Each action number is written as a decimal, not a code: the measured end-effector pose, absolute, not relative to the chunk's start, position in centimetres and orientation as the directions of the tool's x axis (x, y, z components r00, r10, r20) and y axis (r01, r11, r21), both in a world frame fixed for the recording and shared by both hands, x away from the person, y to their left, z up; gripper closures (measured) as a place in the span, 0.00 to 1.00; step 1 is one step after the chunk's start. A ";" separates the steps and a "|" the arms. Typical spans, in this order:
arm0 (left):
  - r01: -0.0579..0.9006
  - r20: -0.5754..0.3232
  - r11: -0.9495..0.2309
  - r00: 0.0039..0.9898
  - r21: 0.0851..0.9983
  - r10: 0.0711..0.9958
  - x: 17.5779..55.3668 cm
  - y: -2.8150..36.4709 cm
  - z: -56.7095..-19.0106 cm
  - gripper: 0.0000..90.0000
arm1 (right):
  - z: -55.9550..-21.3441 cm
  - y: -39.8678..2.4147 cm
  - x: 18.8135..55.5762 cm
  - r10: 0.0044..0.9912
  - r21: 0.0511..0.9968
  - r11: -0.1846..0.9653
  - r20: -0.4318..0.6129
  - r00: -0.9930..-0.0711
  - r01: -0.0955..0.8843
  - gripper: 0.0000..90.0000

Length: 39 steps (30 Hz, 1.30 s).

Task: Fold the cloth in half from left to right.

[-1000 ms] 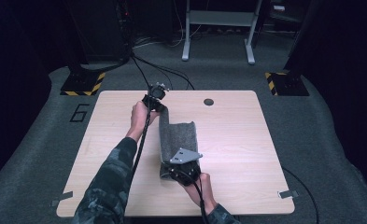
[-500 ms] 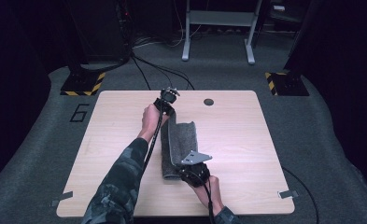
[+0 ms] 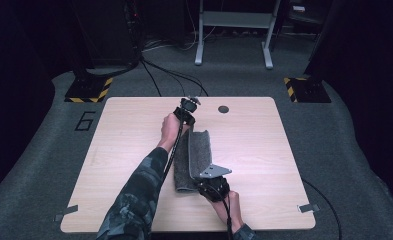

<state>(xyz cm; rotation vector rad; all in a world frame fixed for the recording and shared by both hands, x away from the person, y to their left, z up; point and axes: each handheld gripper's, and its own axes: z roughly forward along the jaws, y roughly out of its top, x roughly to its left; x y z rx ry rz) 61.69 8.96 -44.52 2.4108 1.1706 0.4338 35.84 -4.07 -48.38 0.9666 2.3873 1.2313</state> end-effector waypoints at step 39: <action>0.713 0.047 -0.442 0.499 0.544 0.865 58.3 16.3 -46.7 0.24 | -50.8 -9.5 38.8 0.805 0.719 0.398 0.024 -0.593 0.570 0.32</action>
